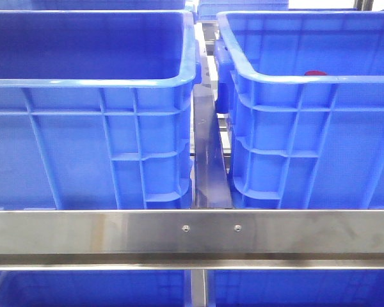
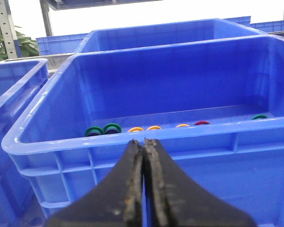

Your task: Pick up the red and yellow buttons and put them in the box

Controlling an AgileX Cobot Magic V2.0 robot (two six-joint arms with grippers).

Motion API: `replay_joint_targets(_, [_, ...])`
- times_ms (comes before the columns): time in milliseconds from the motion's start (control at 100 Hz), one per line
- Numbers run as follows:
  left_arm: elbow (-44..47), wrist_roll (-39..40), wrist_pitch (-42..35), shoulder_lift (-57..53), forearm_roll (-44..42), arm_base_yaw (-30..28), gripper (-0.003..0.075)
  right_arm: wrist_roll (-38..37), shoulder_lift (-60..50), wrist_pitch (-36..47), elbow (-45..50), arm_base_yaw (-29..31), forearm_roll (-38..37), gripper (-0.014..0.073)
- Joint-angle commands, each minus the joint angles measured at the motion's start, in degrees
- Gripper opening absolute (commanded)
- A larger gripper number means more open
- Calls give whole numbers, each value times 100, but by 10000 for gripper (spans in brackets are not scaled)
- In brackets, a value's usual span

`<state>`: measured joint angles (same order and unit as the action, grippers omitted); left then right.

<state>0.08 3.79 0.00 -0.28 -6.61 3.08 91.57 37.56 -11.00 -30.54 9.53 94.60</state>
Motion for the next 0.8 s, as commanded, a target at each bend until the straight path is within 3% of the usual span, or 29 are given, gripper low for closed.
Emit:
replay_joint_targets(0, [240,4,-446,-198,64,-8,-19,15,-30,-121,-156,-11,144,-57])
replay_joint_targets(260, [240,4,-446,-198,64,-8,-19,7,-30,-123,-156,-11,373,-57])
replay_joint_targets(370, [240,4,-446,-198,64,-8,-19,-355,-30,-123,-156,-11,107,-57])
replay_joint_targets(490, [240,4,-446,-198,64,-8,-19,-1380,-50,-123,-156,-11,-902,-57])
replay_joint_targets(790, [240,4,-446,-198,64,-8,-19,-5037,-430,41,-156,-12,-4790,-57])
